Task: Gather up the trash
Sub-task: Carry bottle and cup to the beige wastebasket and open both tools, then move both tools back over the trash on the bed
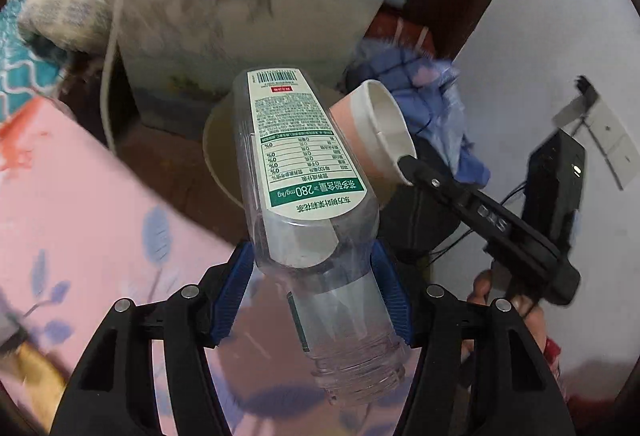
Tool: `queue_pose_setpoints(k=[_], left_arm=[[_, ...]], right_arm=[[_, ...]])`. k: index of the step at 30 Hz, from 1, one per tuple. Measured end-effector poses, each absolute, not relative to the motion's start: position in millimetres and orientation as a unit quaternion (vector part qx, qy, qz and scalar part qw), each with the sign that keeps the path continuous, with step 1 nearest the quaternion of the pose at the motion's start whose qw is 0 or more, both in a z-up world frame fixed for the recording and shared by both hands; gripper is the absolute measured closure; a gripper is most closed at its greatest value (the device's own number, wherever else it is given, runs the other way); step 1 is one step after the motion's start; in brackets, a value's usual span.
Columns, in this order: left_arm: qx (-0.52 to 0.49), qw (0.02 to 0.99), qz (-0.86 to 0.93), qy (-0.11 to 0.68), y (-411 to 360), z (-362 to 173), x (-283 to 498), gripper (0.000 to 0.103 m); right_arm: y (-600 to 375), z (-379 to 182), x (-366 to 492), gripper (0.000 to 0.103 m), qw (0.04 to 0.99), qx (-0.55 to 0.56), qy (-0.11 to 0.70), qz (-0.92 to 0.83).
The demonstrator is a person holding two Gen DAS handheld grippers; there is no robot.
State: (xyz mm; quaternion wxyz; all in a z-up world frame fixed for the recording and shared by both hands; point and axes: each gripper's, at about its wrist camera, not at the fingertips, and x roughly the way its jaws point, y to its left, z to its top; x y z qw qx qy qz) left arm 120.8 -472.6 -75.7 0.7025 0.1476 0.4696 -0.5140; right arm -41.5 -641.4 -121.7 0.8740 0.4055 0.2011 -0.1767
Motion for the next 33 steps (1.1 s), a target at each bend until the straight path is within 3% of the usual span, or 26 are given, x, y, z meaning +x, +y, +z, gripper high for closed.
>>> queue_pose_setpoints(k=[2, 3, 4, 5, 7, 14, 17, 23, 33], left_arm=[[0.147, 0.695, -0.506, 0.489, -490.2, -85.5, 129.0, 0.043], [0.143, 0.693, -0.504, 0.494, -494.4, -87.9, 132.3, 0.035], [0.139, 0.695, -0.502, 0.496, -497.7, -87.6, 135.0, 0.024], [0.134, 0.7, -0.499, 0.493, -498.5, -85.8, 136.8, 0.02], [0.125, 0.71, -0.496, 0.484, -498.0, -78.9, 139.4, 0.016], [0.095, 0.762, -0.475, 0.429, -441.3, -35.4, 131.7, 0.017], [0.074, 0.79, -0.464, 0.394, -389.4, -12.1, 120.8, 0.017], [0.01, 0.851, -0.389, 0.352, -243.8, 21.9, 111.1, 0.018], [-0.075, 0.927, -0.066, 0.361, 4.1, 8.5, 132.6, 0.018]], right_arm=[[-648.2, -132.0, -39.7, 0.09, 0.863, 0.426, 0.204, -0.176], [-649.5, -133.8, -37.2, 0.089, 0.861, 0.433, 0.204, -0.176], [-650.7, -135.1, -37.8, 0.078, 0.859, 0.439, 0.199, -0.175], [-650.1, -138.3, -39.8, 0.049, 0.859, 0.44, 0.194, -0.178], [-652.3, -135.6, -41.2, 0.015, 0.86, 0.436, 0.182, -0.195], [-630.5, -103.8, -50.4, 0.018, 0.881, 0.409, 0.144, -0.188], [-607.0, -86.1, -48.2, 0.027, 0.896, 0.388, 0.141, -0.164], [-538.0, -63.6, -17.9, 0.045, 0.917, 0.357, 0.171, -0.05], [-372.4, -64.0, 57.5, 0.052, 0.896, 0.293, 0.291, 0.164]])
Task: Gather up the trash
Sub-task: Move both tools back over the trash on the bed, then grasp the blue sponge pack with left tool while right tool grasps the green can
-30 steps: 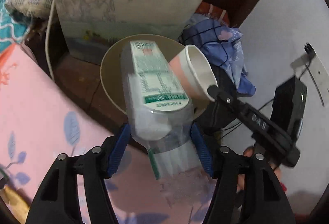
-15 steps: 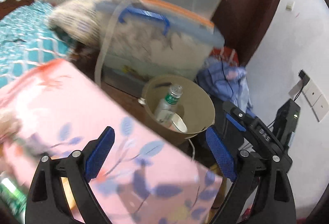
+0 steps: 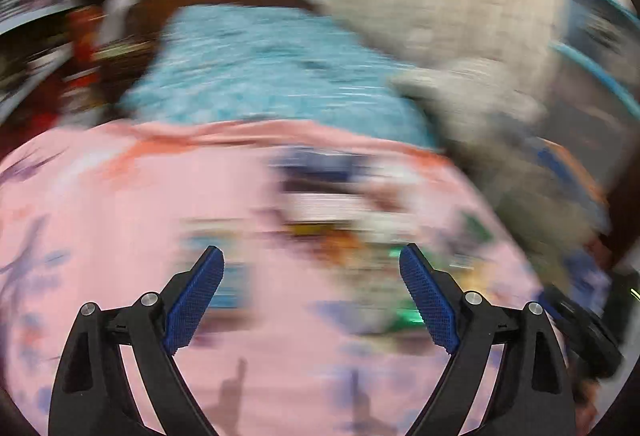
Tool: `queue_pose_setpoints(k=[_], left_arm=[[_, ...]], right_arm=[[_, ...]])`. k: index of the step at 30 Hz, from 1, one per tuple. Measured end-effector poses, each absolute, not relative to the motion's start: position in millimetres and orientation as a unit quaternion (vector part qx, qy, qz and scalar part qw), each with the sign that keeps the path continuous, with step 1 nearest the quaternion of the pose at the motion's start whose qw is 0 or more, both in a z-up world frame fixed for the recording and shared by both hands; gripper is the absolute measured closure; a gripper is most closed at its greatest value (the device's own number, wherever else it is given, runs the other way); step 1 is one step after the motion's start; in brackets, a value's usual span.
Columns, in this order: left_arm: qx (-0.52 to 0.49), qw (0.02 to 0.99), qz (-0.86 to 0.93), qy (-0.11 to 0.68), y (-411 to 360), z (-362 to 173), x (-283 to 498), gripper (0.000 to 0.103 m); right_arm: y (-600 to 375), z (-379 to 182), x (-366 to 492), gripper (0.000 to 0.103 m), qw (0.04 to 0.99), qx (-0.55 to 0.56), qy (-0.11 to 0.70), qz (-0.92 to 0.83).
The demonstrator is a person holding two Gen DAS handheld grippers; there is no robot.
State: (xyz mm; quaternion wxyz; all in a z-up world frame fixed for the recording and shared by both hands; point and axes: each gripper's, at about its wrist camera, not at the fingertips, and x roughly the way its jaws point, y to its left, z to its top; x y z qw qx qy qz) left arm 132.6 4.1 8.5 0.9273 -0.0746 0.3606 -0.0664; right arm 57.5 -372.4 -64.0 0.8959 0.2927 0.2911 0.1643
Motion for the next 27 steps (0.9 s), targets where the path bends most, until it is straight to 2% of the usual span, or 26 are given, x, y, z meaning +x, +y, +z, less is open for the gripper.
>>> queue_pose_setpoints(k=[4, 6, 13, 15, 17, 19, 21, 22, 23, 24, 25, 27], left_arm=[[-0.116, 0.91, -0.001, 0.397, 70.3, -13.5, 151.3, 0.018], [-0.114, 0.906, 0.003, 0.407, 77.9, -22.9, 158.7, 0.017], [-0.071, 0.894, -0.007, 0.442, 66.7, -62.3, 187.9, 0.017], [-0.067, 0.888, -0.006, 0.454, 60.6, -75.1, 194.0, 0.017], [-0.06, 0.886, -0.011, 0.46, 53.7, -83.2, 198.6, 0.017], [-0.047, 0.887, -0.015, 0.46, 47.4, -87.0, 197.1, 0.017], [-0.04, 0.886, -0.016, 0.462, 44.1, -91.0, 194.4, 0.022], [-0.04, 0.884, -0.017, 0.466, 44.4, -93.5, 194.1, 0.032], [-0.033, 0.887, -0.01, 0.461, 44.1, -93.6, 191.6, 0.036], [-0.027, 0.887, -0.009, 0.46, 44.3, -93.6, 190.0, 0.043], [-0.026, 0.888, -0.011, 0.459, 44.8, -92.8, 187.0, 0.045], [-0.033, 0.889, -0.014, 0.456, 47.3, -90.9, 179.9, 0.045]], right_arm=[[-330.2, -74.2, 87.1, 0.05, 0.884, 0.268, 0.334, 0.189], [-318.1, -80.5, 102.9, 0.05, 0.874, 0.272, 0.355, 0.189], [-291.0, -97.8, 149.0, 0.05, 0.859, 0.252, 0.41, 0.175], [-289.2, -99.3, 150.3, 0.048, 0.86, 0.242, 0.417, 0.168], [-281.5, -101.2, 156.9, 0.041, 0.858, 0.235, 0.426, 0.165], [-276.7, -103.0, 158.6, 0.04, 0.858, 0.231, 0.429, 0.164], [-270.5, -105.7, 161.7, 0.036, 0.855, 0.228, 0.432, 0.174], [-269.1, -106.5, 162.5, 0.035, 0.851, 0.232, 0.434, 0.18], [-268.3, -107.8, 164.0, 0.035, 0.846, 0.241, 0.437, 0.186], [-266.9, -108.5, 164.2, 0.036, 0.843, 0.248, 0.439, 0.191], [-265.7, -109.5, 163.4, 0.038, 0.839, 0.251, 0.44, 0.197], [-264.5, -110.1, 159.0, 0.058, 0.829, 0.268, 0.434, 0.229]])
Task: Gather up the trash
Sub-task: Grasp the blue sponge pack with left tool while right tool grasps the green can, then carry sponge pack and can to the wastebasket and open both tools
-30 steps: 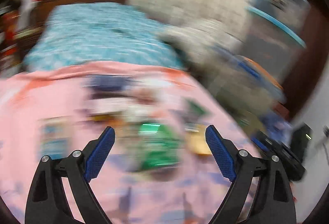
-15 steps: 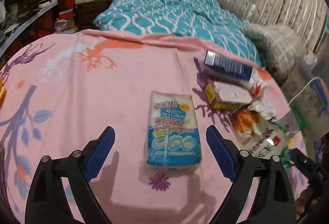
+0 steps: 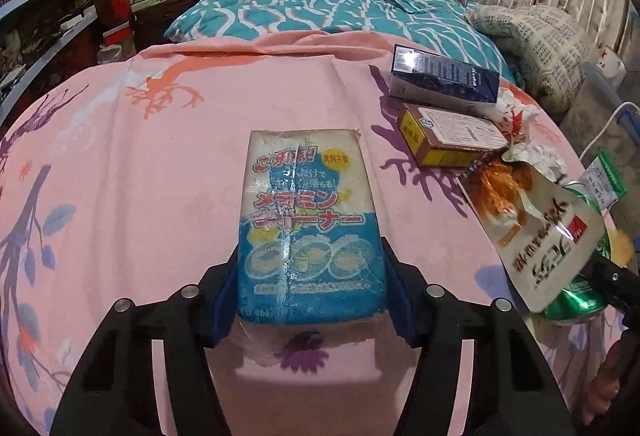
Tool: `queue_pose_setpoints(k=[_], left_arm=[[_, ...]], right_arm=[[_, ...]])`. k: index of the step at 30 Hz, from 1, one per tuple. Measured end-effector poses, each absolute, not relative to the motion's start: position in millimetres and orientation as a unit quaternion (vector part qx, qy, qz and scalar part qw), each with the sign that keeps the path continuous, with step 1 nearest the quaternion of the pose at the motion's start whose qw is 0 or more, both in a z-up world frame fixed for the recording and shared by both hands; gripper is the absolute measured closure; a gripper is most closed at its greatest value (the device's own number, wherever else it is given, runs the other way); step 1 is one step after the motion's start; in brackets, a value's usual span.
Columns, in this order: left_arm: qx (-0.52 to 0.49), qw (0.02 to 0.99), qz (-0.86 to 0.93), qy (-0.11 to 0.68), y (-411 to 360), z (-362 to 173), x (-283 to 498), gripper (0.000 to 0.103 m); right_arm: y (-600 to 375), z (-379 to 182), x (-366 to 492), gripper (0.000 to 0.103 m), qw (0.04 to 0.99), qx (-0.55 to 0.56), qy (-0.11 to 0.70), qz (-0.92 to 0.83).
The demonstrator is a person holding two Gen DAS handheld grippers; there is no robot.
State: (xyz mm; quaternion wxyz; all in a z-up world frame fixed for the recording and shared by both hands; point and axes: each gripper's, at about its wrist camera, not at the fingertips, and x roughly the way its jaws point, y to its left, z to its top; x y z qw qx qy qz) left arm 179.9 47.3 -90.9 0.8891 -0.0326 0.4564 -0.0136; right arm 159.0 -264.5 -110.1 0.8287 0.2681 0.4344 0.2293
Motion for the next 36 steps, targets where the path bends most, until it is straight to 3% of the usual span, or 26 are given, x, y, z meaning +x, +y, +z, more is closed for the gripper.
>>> queue_pose_setpoints(k=[4, 13, 26, 36], left_arm=[[-0.04, 0.899, -0.03, 0.434, 47.9, -77.2, 158.2, 0.046], [-0.054, 0.905, -0.213, 0.365, -7.0, -22.5, 100.8, 0.045], [0.062, 0.814, -0.374, 0.441, -187.6, -67.3, 89.7, 0.044], [0.085, 0.746, -0.464, 0.47, -358.3, -59.3, 124.0, 0.044]], right_arm=[[-267.9, -101.2, 141.6, 0.065, 0.84, 0.27, 0.412, 0.227], [-304.4, -77.8, 60.6, 0.068, 0.884, 0.26, 0.338, 0.191], [-433.8, -95.8, -17.9, 0.069, 0.877, 0.379, 0.276, 0.101], [-577.9, -105.5, -35.8, 0.069, 0.863, 0.47, 0.186, -0.014]])
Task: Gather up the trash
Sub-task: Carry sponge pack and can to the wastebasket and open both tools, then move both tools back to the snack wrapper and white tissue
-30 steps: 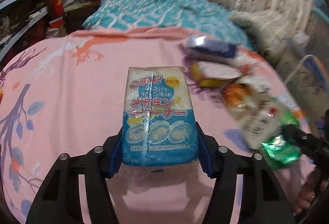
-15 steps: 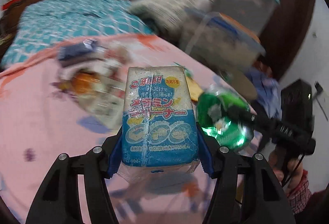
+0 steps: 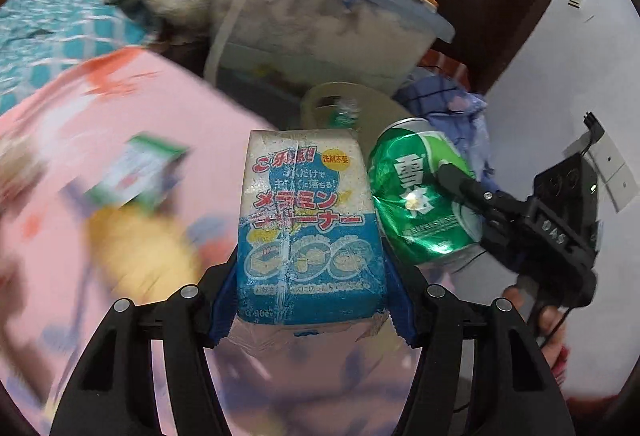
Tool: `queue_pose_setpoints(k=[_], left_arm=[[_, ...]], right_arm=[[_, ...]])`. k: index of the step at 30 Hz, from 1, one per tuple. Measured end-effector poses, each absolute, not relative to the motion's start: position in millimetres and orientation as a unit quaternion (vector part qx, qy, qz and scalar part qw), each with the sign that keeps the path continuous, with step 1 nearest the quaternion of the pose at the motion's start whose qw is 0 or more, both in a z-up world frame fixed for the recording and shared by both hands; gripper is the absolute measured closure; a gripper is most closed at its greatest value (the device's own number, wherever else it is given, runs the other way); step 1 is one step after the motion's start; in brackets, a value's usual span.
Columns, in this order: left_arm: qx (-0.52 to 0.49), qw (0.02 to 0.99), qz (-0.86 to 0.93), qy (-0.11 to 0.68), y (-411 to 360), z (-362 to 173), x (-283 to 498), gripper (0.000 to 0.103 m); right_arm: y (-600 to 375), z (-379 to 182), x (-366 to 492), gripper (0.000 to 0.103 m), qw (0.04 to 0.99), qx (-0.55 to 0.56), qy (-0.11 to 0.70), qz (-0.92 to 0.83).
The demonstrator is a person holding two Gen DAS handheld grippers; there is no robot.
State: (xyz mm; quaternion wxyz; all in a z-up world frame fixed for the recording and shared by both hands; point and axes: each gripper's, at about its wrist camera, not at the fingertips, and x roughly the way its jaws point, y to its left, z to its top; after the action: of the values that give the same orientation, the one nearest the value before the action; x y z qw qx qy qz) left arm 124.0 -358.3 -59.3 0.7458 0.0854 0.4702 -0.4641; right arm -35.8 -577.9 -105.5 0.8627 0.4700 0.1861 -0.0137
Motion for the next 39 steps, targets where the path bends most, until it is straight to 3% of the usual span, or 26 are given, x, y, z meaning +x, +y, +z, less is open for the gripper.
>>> queue_pose_setpoints(k=[9, 13, 14, 16, 22, 26, 31, 35, 39], left_arm=[[0.048, 0.698, -0.477, 0.532, -487.6, -88.6, 165.2, 0.044], [0.057, 0.702, -0.466, 0.536, -519.4, -100.5, 168.9, 0.039], [0.056, 0.703, -0.46, 0.539, -523.9, -104.3, 170.3, 0.036], [0.052, 0.708, -0.444, 0.547, -527.8, -109.2, 174.8, 0.02], [0.017, 0.724, -0.432, 0.538, -501.5, -94.1, 178.1, 0.02], [0.002, 0.752, -0.441, 0.49, -457.3, -59.5, 164.8, 0.021], [-0.008, 0.801, -0.425, 0.421, -364.4, -17.4, 144.6, 0.02], [-0.01, 0.861, -0.34, 0.378, -275.3, 2.7, 143.7, 0.02], [-0.029, 0.898, -0.211, 0.384, -179.6, -5.3, 155.8, 0.02]], right_arm=[[-664.9, -129.3, -24.3, 0.069, 0.851, 0.475, 0.183, -0.128], [-667.7, -136.5, -13.9, 0.066, 0.852, 0.464, 0.196, -0.141], [-670.0, -138.5, -9.4, 0.055, 0.851, 0.464, 0.201, -0.142], [-671.5, -137.2, -6.8, 0.029, 0.848, 0.466, 0.198, -0.153], [-668.2, -122.0, -22.1, 0.03, 0.862, 0.45, 0.164, -0.165], [-651.0, -111.4, -24.6, 0.041, 0.867, 0.454, 0.153, -0.136], [-612.7, -95.6, -10.7, 0.055, 0.88, 0.437, 0.171, -0.07], [-564.5, -91.3, 16.1, 0.058, 0.883, 0.418, 0.213, 0.001], [-519.9, -90.5, 39.7, 0.058, 0.879, 0.401, 0.252, 0.05]])
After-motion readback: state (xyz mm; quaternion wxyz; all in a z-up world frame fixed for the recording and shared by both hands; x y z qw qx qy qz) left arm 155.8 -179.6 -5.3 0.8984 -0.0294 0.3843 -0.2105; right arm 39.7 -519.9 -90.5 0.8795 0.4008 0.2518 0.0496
